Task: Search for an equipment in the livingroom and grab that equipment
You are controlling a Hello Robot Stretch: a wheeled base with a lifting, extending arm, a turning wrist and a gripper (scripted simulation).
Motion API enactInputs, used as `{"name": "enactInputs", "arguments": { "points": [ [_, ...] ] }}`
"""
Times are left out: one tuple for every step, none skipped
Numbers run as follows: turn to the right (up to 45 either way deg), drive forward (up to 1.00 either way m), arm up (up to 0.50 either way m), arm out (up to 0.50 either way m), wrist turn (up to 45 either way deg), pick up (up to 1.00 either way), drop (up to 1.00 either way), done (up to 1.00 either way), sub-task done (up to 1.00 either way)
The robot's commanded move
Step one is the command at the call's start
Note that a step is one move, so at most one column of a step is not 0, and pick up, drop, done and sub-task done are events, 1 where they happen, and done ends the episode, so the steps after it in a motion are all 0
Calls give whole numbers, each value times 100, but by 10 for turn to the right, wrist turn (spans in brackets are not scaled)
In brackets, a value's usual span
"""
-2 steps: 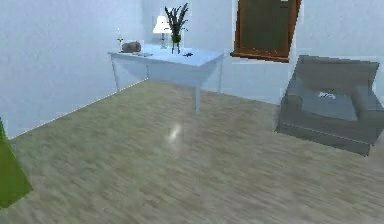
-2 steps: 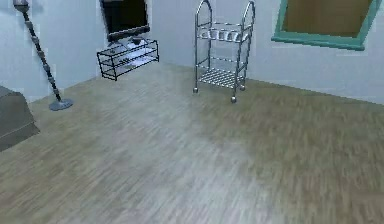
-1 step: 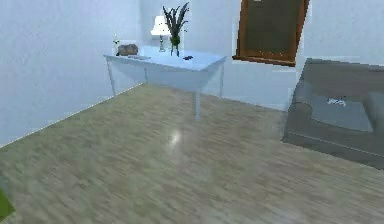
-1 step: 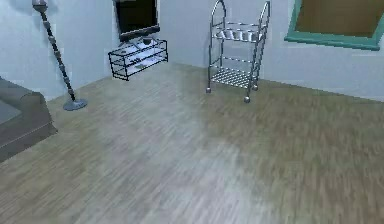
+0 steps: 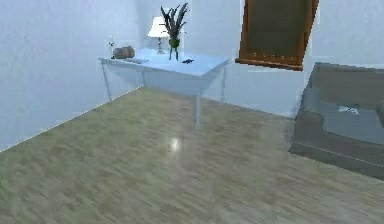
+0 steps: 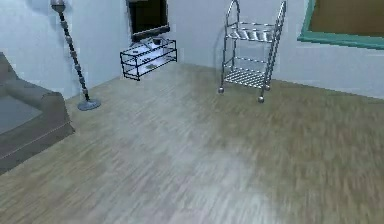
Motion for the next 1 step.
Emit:
{"name": "enactInputs", "arguments": {
  "points": [
    [90, 0, 0, 0, 0, 0, 0, 0, 0]
  ]
}}
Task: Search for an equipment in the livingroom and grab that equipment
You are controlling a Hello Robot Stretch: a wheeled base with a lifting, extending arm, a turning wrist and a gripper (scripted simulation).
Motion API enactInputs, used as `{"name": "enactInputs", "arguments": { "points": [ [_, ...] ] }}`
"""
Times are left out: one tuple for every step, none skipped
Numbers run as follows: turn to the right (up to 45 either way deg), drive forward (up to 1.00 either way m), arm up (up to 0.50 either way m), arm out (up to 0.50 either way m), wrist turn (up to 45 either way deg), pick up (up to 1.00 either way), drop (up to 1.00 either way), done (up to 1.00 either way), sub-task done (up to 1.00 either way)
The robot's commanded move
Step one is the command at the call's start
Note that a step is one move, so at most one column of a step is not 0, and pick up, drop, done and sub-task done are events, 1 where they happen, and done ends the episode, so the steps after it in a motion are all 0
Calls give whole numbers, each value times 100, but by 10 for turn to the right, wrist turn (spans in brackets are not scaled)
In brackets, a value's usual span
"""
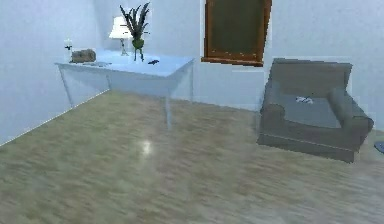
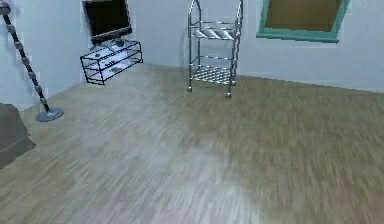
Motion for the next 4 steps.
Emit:
{"name": "enactInputs", "arguments": {
  "points": [
    [0, 100, 0, 0, 0, 0, 0, 0, 0],
    [0, 75, 0, 0, 0, 0, 0, 0, 0],
    [-450, 0, 0, 0, 0, 0, 0, 0, 0],
    [-450, 0, 0, 0, 0, 0, 0, 0, 0]
  ]
}}
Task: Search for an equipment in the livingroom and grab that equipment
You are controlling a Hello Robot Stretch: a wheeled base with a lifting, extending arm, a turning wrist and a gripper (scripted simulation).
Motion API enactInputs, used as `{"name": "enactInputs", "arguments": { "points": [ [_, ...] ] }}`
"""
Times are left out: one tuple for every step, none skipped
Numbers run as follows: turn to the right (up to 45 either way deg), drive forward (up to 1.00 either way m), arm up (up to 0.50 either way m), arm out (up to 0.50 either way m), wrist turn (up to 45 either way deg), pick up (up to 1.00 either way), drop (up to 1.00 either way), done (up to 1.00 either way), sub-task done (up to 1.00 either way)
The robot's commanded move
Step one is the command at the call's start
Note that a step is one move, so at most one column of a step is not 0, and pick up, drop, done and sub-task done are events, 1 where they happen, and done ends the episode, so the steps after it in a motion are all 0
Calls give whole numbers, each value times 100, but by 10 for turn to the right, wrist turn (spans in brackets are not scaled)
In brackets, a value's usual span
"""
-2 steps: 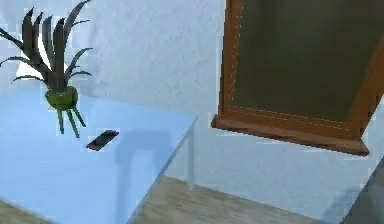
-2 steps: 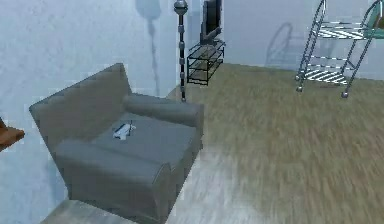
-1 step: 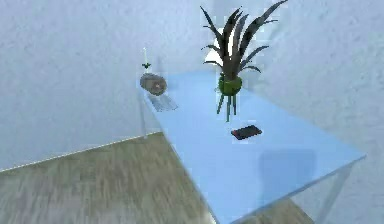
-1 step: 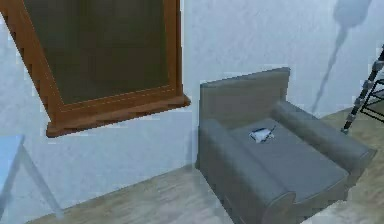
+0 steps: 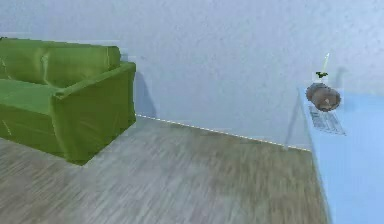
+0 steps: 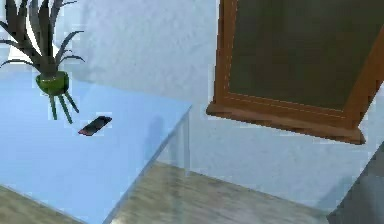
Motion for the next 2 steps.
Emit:
{"name": "enactInputs", "arguments": {
  "points": [
    [-240, 0, 0, 0, 0, 0, 0, 0, 0],
    [450, 0, 0, 0, 0, 0, 0, 0, 0]
  ]
}}
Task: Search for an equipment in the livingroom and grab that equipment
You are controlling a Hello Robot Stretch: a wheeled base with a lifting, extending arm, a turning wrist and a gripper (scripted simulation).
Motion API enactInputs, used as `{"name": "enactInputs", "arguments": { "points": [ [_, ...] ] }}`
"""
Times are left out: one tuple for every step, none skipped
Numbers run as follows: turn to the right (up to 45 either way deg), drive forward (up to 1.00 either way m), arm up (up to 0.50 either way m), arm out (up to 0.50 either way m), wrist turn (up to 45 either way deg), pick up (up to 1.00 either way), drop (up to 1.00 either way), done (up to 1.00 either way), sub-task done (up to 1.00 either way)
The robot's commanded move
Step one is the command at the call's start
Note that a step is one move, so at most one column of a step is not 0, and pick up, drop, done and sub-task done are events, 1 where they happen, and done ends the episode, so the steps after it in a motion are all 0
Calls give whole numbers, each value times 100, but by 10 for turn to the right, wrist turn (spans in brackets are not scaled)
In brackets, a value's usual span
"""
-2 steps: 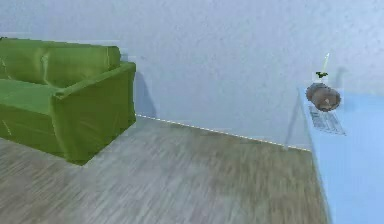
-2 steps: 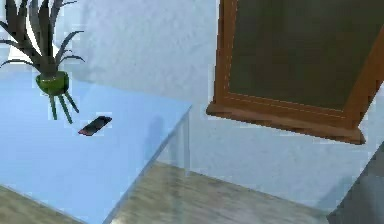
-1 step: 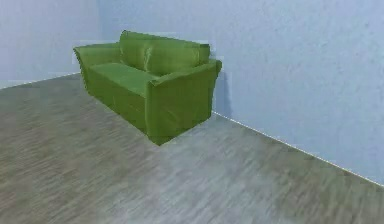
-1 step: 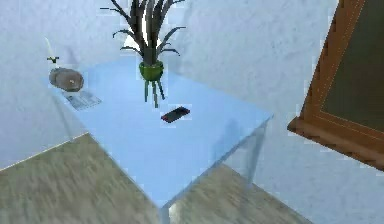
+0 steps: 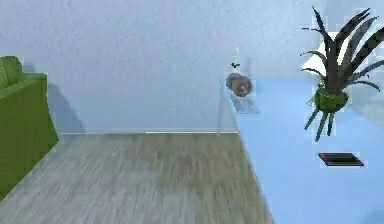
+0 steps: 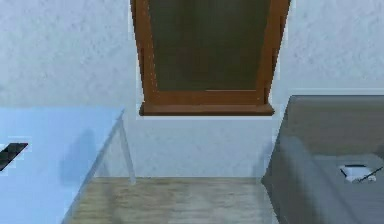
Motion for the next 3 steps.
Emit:
{"name": "enactInputs", "arguments": {
  "points": [
    [450, 0, 0, 0, 0, 0, 0, 0, 0],
    [210, 0, 0, 0, 0, 0, 0, 0, 0],
    [0, 50, 0, 0, 0, 0, 0, 0, 0]
  ]
}}
